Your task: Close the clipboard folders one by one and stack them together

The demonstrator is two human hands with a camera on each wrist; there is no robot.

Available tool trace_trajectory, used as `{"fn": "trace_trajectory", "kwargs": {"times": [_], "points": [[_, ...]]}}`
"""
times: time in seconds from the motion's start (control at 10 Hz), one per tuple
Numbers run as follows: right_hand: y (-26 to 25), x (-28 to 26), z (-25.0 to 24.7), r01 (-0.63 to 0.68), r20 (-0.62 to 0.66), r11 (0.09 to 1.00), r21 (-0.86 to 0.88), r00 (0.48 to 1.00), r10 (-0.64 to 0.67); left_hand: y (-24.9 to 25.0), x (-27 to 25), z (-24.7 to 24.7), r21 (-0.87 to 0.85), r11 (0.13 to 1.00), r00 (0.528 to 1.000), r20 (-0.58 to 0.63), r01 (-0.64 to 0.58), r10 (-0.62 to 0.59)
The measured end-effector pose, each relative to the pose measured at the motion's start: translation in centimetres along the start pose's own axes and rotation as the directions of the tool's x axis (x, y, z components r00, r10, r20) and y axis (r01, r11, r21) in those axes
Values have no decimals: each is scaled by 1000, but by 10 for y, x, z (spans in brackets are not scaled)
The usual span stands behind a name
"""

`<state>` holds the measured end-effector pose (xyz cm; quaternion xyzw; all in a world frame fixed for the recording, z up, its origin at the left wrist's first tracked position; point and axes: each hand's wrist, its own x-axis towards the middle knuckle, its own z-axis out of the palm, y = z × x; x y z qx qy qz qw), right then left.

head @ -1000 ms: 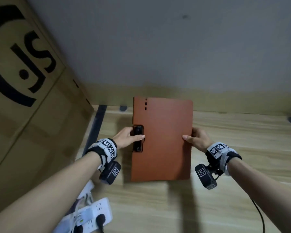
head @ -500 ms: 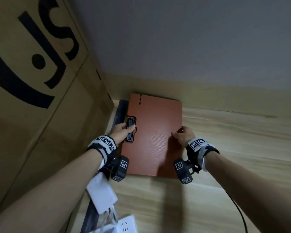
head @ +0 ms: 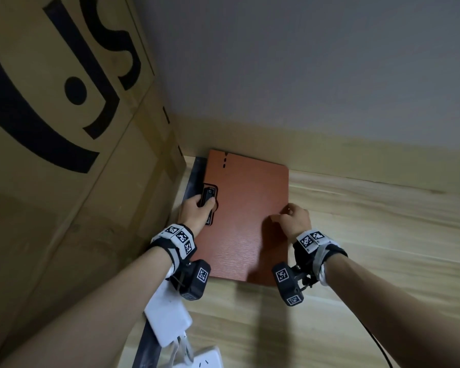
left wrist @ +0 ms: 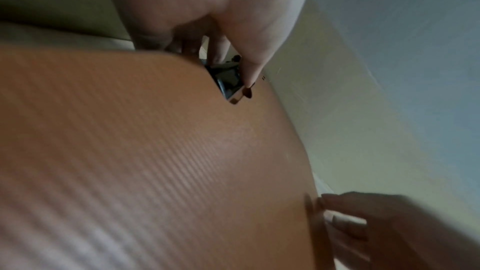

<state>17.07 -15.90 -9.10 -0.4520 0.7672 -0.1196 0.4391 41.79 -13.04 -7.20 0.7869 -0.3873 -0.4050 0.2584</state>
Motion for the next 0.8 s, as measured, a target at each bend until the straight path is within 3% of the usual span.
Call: {"fn": "trace_trajectory", "kwargs": {"times": [0.2, 0.3, 0.7, 0.8], "points": [[-6, -23, -5, 21, -42, 960, 279, 999, -9, 2, 5, 2, -40, 998, 999, 23, 44, -43], [-6, -25, -6, 41, -47, 940, 338, 999, -27, 4, 9, 1, -40, 998, 998, 45, 46, -44], [8, -33, -26, 3, 105, 874, 487, 993, -62, 12, -4, 6, -30, 997, 991, 116, 71, -67], [17, -39, -36, 44, 95, 891, 452, 991, -97, 23, -12, 9, 28, 999, 999, 37, 34, -35]]}}
